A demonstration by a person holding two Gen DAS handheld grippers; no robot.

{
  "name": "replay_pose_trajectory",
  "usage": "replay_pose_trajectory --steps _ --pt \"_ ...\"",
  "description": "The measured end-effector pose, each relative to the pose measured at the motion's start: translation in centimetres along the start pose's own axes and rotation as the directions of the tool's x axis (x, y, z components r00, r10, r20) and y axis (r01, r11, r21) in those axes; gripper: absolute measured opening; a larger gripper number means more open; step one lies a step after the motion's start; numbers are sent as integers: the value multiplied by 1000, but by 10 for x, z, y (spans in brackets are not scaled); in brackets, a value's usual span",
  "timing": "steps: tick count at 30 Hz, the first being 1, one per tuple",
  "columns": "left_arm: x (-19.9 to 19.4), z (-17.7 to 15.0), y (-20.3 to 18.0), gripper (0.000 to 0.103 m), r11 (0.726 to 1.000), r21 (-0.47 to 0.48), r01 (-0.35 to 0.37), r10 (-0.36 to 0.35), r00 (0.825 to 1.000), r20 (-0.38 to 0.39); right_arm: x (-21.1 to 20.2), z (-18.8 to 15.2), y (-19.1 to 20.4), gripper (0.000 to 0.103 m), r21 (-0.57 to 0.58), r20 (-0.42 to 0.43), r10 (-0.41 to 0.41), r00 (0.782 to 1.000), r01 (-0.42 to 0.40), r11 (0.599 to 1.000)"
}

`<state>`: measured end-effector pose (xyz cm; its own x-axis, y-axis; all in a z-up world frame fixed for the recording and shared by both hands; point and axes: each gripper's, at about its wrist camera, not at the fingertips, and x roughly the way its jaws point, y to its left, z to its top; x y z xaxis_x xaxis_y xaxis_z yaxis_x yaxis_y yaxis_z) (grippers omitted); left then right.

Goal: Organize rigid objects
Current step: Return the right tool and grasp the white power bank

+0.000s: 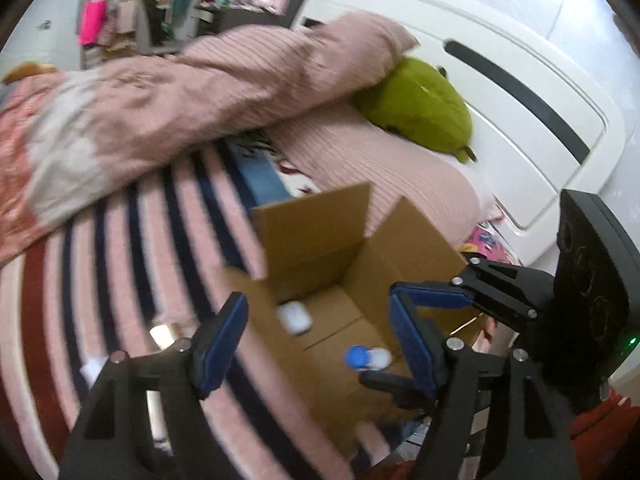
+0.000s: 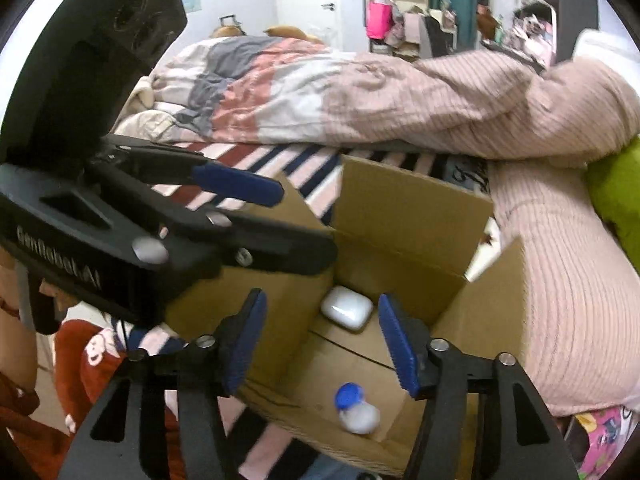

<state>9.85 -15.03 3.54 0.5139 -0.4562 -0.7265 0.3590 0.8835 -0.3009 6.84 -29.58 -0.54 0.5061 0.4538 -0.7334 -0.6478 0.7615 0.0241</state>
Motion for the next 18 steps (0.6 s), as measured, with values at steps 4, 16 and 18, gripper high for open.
replay_pose_trajectory --steps 4,16,18 --pt "-45 -23 39 73 992 -60 -112 115 992 56 2 16 43 59 -65 47 82 995 -79 995" --pt "-101 -124 160 75 918 -284 -278 305 951 54 114 36 151 59 -117 -88 277 957 -287 951" --pt "-100 -137 171 75 911 -303 -280 307 951 44 135 35 155 59 -97 -98 250 963 -259 961"
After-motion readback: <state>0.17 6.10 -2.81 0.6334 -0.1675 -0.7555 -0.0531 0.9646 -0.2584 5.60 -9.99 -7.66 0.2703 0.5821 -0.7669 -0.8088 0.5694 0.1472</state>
